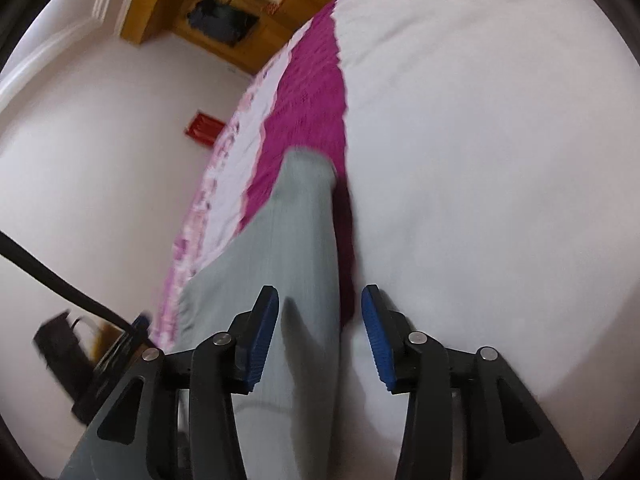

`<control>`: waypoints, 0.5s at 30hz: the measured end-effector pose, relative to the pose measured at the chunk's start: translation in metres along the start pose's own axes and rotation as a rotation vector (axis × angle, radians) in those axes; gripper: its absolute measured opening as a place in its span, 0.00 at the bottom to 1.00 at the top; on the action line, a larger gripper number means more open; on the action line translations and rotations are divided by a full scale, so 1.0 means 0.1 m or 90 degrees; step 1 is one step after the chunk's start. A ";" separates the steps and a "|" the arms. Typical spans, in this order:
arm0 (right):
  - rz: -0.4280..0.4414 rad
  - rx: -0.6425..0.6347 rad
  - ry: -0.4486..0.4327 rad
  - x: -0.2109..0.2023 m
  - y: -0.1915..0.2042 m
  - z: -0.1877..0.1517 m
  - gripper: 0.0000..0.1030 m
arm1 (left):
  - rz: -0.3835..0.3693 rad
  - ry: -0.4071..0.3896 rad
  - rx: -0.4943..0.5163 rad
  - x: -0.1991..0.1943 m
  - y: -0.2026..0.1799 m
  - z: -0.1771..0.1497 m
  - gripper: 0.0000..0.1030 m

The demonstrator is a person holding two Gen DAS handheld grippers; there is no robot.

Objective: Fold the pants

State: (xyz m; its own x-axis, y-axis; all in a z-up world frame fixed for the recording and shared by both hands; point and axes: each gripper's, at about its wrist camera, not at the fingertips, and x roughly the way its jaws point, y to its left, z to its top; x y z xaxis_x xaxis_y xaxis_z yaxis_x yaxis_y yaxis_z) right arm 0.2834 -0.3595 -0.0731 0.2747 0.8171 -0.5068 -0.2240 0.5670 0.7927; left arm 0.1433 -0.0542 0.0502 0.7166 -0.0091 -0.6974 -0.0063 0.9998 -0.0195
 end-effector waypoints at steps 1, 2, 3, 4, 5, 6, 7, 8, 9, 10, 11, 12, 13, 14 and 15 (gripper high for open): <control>0.014 0.011 -0.006 -0.06 -0.03 -0.12 0.40 | -0.006 0.003 0.007 0.05 -0.11 0.04 0.42; 0.029 0.025 -0.015 -0.13 -0.05 -0.23 0.40 | -0.016 0.009 0.009 0.10 -0.23 0.07 0.42; 0.042 0.039 -0.016 -0.19 -0.06 -0.33 0.40 | -0.028 0.014 0.009 0.14 -0.33 0.08 0.42; 0.052 0.045 -0.012 -0.21 -0.05 -0.43 0.40 | -0.037 0.018 0.011 0.17 -0.43 0.07 0.42; 0.049 0.041 -0.013 -0.22 -0.02 -0.48 0.40 | -0.042 0.019 0.013 0.18 -0.50 0.05 0.42; 0.040 0.035 -0.021 -0.22 0.00 -0.54 0.40 | -0.045 0.017 0.015 0.20 -0.57 0.02 0.42; 0.034 0.035 -0.035 -0.22 0.01 -0.58 0.40 | -0.046 0.017 0.017 0.21 -0.64 -0.01 0.42; 0.035 0.049 -0.052 -0.22 0.02 -0.58 0.41 | -0.044 0.023 0.018 0.24 -0.70 -0.05 0.42; 0.040 0.073 -0.070 -0.23 0.01 -0.60 0.44 | -0.042 0.027 0.018 0.26 -0.74 -0.09 0.42; 0.046 0.104 -0.095 -0.24 0.00 -0.62 0.45 | -0.036 0.029 0.015 0.28 -0.77 -0.13 0.42; 0.046 0.116 -0.108 -0.24 0.01 -0.64 0.46 | -0.034 0.027 0.009 0.27 -0.79 -0.16 0.41; 0.042 0.120 -0.122 -0.23 0.05 -0.68 0.46 | -0.035 0.025 -0.004 0.27 -0.79 -0.20 0.35; 0.037 0.118 -0.126 -0.21 0.08 -0.72 0.46 | -0.042 0.026 -0.025 0.27 -0.77 -0.25 0.30; 0.027 0.112 -0.129 -0.20 0.13 -0.76 0.46 | -0.046 0.030 -0.040 0.27 -0.75 -0.29 0.16; 0.017 0.101 -0.136 -0.19 0.17 -0.81 0.46 | -0.051 0.035 -0.051 0.27 -0.75 -0.35 0.10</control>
State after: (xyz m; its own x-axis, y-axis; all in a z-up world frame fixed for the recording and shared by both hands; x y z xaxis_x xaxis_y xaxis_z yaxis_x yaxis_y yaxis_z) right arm 0.1985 -0.3570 -0.0768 0.4654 0.7814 -0.4157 -0.0891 0.5086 0.8564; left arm 0.1387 -0.1299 0.0083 0.6784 -0.0913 -0.7290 -0.0083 0.9912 -0.1319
